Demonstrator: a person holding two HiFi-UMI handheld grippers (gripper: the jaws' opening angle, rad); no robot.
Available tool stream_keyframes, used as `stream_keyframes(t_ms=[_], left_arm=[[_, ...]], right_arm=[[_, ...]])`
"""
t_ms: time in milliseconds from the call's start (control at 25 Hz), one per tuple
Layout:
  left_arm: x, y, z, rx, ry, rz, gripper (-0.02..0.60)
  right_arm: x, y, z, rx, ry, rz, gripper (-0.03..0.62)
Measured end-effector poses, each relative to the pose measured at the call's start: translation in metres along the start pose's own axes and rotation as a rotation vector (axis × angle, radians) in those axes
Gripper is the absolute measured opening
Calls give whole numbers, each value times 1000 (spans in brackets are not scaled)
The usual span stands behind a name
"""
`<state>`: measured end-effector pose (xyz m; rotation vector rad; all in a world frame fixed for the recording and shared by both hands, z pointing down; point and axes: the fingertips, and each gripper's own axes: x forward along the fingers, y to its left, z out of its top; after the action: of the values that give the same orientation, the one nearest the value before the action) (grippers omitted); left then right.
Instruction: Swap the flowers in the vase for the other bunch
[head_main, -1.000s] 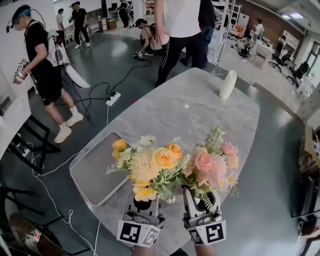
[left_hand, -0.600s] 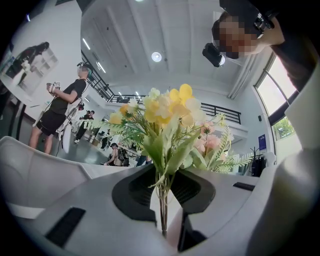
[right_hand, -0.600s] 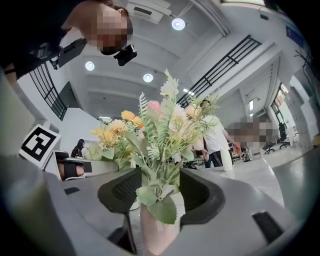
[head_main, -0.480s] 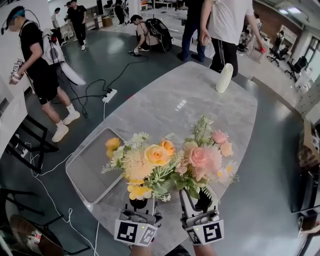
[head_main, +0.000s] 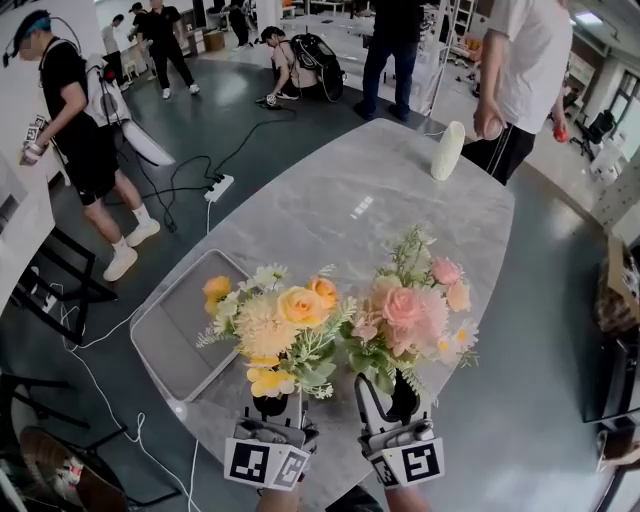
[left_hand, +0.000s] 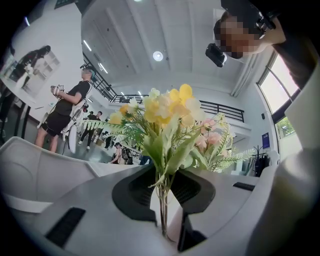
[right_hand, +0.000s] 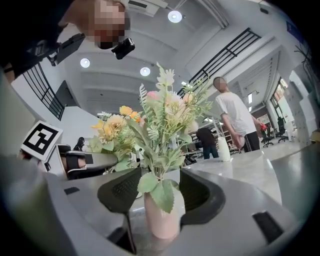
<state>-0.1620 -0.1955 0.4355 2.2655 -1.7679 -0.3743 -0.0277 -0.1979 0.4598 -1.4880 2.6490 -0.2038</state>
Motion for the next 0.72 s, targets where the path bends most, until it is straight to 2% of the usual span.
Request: stream_keyframes(t_ms=[280, 720], left_arm=[[-20, 12, -8, 6, -6, 16, 83], [-30, 1, -6, 10, -16, 33, 84]], right_arm=[[-12, 11, -18, 13, 4, 0, 230], [-33, 2, -26, 70, 42, 0, 230]])
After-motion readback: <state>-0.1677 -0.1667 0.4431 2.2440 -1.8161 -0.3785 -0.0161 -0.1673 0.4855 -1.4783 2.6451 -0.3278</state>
